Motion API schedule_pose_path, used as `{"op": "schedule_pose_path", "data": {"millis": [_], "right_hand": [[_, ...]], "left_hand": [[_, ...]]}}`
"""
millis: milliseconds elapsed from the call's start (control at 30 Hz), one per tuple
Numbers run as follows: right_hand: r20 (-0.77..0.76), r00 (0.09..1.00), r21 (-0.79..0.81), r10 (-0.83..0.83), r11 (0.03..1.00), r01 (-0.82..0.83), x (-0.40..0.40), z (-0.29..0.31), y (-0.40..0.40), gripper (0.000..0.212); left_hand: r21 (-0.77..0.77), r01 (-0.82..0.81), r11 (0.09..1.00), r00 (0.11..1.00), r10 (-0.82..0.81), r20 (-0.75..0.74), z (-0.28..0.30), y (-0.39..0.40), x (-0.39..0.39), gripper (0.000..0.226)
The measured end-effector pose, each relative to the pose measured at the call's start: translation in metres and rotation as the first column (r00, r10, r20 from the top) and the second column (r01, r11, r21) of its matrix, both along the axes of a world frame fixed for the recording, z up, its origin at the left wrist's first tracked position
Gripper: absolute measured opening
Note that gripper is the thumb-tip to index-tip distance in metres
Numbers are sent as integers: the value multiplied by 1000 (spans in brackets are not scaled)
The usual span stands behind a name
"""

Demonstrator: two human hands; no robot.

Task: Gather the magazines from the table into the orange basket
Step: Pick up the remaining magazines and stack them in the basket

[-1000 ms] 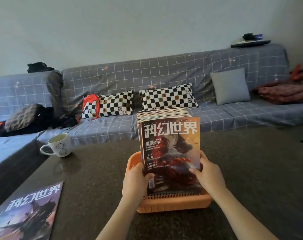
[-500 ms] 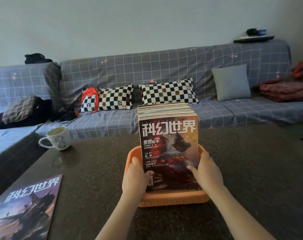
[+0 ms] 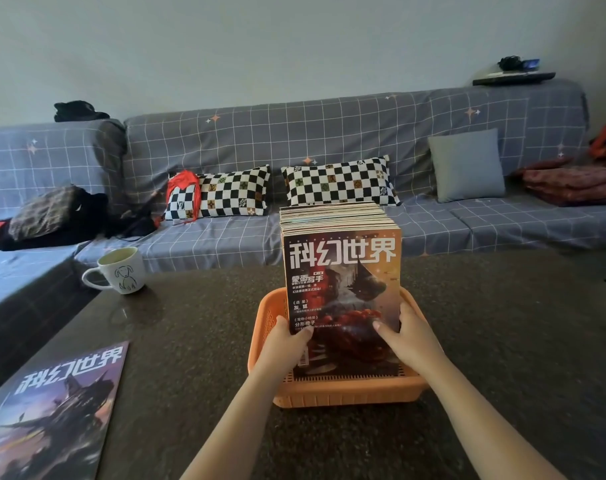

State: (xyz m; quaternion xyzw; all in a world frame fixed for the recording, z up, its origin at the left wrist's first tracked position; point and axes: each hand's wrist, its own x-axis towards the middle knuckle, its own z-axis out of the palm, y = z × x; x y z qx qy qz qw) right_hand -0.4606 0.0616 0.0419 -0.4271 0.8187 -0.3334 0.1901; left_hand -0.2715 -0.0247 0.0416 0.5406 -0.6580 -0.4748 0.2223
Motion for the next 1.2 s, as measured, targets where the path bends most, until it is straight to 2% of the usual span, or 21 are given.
{"op": "schedule_pose_path", "data": {"millis": [67,133,167,233,300,467,700,1000,1200], "right_hand": [[25,997,-119,-73,990,76,7,3,6,72],[64,984,-246,-167,953,178,17,7,15,69],[36,979,-312,-199,929,201,23,9,19,67],[-57,975,-443,-216,881,170,36,8,25,56],[-62,987,-497,-151,862,101,51,9,27,43],[85,984,-485,158,869,-98,101,20,20,29],[160,879,-458,449,823,-337,192,9,-5,29],[259,739,-286,622,780,-557,300,-39,-42,31],[385,670,-175,635,763,-622,340,-65,-58,40]], "left_hand": [[-48,-46,998,999,47,16,0,2,3,63],[-119,-73,990,997,71,-20,2,8,8,64],[-154,-83,985,996,76,-46,6,14,12,62],[-218,-113,969,990,90,-111,13,26,22,57],[-235,-162,958,978,124,-171,21,38,36,53],[-282,-244,928,960,191,-205,25,48,85,46],[-351,-392,850,920,355,-167,12,45,173,29],[-278,-564,778,815,578,-37,-42,41,284,27],[-344,-572,744,753,643,140,-78,33,337,21]]}}
